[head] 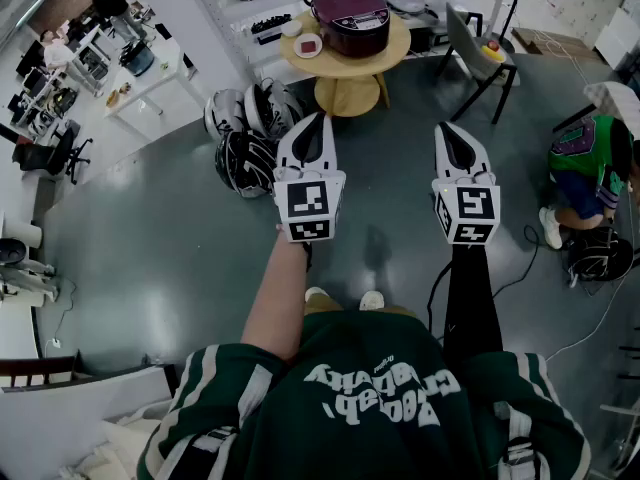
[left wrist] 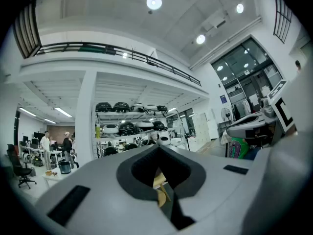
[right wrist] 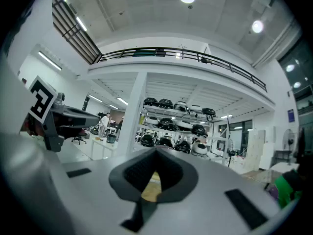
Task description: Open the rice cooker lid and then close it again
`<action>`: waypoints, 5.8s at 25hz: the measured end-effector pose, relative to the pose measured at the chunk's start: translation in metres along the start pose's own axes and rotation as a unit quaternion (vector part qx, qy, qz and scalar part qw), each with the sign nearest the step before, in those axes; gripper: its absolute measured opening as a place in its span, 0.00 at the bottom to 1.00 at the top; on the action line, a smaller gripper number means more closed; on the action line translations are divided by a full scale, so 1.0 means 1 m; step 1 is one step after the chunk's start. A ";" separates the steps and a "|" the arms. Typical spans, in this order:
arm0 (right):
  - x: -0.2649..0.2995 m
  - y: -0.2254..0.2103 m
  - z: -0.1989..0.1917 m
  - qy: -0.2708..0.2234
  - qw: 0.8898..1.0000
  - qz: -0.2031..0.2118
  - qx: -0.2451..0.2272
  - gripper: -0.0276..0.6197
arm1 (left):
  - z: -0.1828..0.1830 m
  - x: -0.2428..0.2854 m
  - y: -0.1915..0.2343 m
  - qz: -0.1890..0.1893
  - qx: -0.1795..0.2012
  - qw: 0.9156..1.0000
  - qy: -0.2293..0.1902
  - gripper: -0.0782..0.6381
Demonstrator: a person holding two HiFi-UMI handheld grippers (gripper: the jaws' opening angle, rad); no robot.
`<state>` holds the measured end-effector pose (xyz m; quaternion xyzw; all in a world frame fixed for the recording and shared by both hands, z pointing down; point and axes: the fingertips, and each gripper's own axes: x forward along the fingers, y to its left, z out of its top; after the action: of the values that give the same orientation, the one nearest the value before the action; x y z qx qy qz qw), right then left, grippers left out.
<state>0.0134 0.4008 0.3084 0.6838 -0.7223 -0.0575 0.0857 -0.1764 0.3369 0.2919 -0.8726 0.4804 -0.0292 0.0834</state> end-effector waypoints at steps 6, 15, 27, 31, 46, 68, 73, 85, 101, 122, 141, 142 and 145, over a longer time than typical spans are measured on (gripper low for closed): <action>-0.010 -0.011 -0.010 0.000 1.000 0.002 0.008 0.05 | 0.003 -0.004 -0.015 0.002 0.006 1.000 0.001 0.11; -0.008 -0.023 -0.021 -0.008 0.999 -0.026 0.038 0.09 | -0.006 -0.005 -0.023 -0.007 0.015 1.000 0.015 0.14; 0.054 -0.024 -0.042 0.001 0.999 -0.008 0.038 0.18 | -0.027 0.059 -0.011 -0.035 0.001 0.999 0.008 0.28; 0.091 -0.034 -0.046 0.009 0.999 -0.009 0.040 0.18 | -0.034 0.098 0.003 -0.038 -0.005 0.999 0.010 0.28; 0.266 -0.072 -0.057 0.024 0.999 -0.021 0.038 0.19 | -0.065 0.273 0.070 -0.059 -0.015 0.998 0.019 0.28; 0.396 -0.112 -0.050 0.027 0.999 -0.041 0.022 0.21 | -0.078 0.417 0.112 -0.090 -0.031 0.995 0.014 0.28; 0.436 -0.123 -0.047 0.015 0.999 -0.019 0.023 0.22 | -0.083 0.446 0.125 -0.071 -0.025 0.997 0.019 0.29; 0.571 -0.165 -0.042 -0.006 0.997 0.069 0.026 0.24 | -0.091 0.552 0.155 -0.009 -0.023 0.999 0.032 0.29; 0.680 -0.170 -0.039 -0.028 0.983 0.180 0.031 0.24 | -0.100 0.628 0.180 0.046 -0.011 0.998 0.031 0.29; 0.682 -0.106 -0.104 0.092 0.938 0.332 0.026 0.26 | -0.114 0.645 0.176 0.041 -0.022 0.998 0.040 0.29; 0.660 -0.080 -0.179 0.179 0.914 0.364 0.013 0.22 | -0.131 0.649 0.166 0.033 -0.033 0.997 0.055 0.29; 0.660 -0.080 -0.179 0.176 0.917 0.359 0.007 0.21 | -0.130 0.650 0.168 0.034 -0.033 0.997 0.054 0.29; 0.660 -0.078 -0.179 0.168 0.921 0.351 -0.036 0.23 | -0.127 0.650 0.173 0.037 -0.033 0.997 0.051 0.29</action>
<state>0.0929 -0.2564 0.4982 0.3826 -0.8885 0.0657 0.2448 0.0120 -0.3170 0.3675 -0.8537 0.5169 -0.0550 0.0306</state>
